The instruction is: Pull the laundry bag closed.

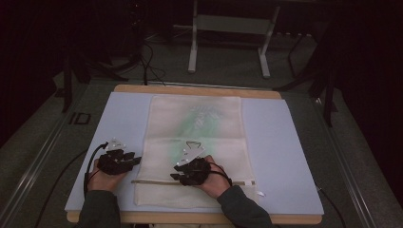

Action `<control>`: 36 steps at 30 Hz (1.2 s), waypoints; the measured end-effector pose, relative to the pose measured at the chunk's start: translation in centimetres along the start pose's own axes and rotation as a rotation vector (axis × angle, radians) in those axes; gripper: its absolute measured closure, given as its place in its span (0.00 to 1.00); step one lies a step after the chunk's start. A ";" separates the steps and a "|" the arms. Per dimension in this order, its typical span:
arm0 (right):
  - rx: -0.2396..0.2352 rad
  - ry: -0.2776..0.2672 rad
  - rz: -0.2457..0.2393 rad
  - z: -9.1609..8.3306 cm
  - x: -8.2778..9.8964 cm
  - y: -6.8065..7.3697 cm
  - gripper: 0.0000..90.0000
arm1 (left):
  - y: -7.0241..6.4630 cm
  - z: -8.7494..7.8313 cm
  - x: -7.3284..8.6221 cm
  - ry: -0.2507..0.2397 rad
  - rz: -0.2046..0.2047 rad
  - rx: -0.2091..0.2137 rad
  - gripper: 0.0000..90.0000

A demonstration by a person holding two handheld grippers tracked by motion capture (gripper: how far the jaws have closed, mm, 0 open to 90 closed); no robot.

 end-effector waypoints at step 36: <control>-0.059 -0.009 -0.036 2.2 -2.1 2.6 0.77 | 0.0 0.0 0.0 0.002 0.002 0.004 0.68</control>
Point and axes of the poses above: each handheld gripper's, and its own axes: z roughly forward along the jaws, x roughly out of its underside, y roughly to its left, the point moved 6 cm from there along z, roughly forward along the jaws, and after that the axes turned 13 degrees about x, right-handed, at the moved point
